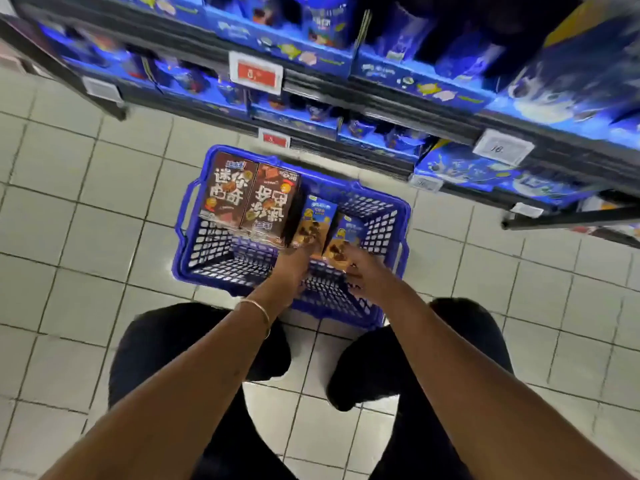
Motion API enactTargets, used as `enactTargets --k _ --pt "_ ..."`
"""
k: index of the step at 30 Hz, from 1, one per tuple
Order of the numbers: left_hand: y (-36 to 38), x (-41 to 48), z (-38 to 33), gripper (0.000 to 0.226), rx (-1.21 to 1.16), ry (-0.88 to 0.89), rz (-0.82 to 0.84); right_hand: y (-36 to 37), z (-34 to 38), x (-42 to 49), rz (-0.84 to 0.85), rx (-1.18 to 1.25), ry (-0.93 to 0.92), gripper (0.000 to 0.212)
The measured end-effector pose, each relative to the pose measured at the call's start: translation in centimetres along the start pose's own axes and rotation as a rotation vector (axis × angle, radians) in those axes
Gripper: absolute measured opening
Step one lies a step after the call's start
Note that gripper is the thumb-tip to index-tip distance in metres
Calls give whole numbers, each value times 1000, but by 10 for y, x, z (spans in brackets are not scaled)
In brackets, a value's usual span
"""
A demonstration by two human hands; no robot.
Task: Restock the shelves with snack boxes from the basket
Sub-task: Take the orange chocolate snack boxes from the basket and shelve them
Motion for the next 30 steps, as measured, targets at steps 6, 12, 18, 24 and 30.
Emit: enactTargets --k 6,12,18,24,30 --pt "8 142 19 35 202 289 -108 7 -28 172 -43 37 -168 31" --pt "9 209 17 48 206 398 -183 -2 -38 258 -339 -90 -91 65" --pt "10 219 11 36 215 372 -243 5 -57 266 -336 -111 -222 35" --pt "2 203 3 42 378 382 -183 -1 -58 241 -271 38 -206 14" --pt "-10 173 -18 53 377 361 -109 -16 -42 189 -248 55 -427 27"
Point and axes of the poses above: each hand's wrist, its own x-axis towards the middle knuckle, its own y-axis out of the palm, z = x × y, the point moved 2 cm from there along x, towards the middle knuckle, and after that the axes turned 8 degrees about z, right-handed, at the moved point
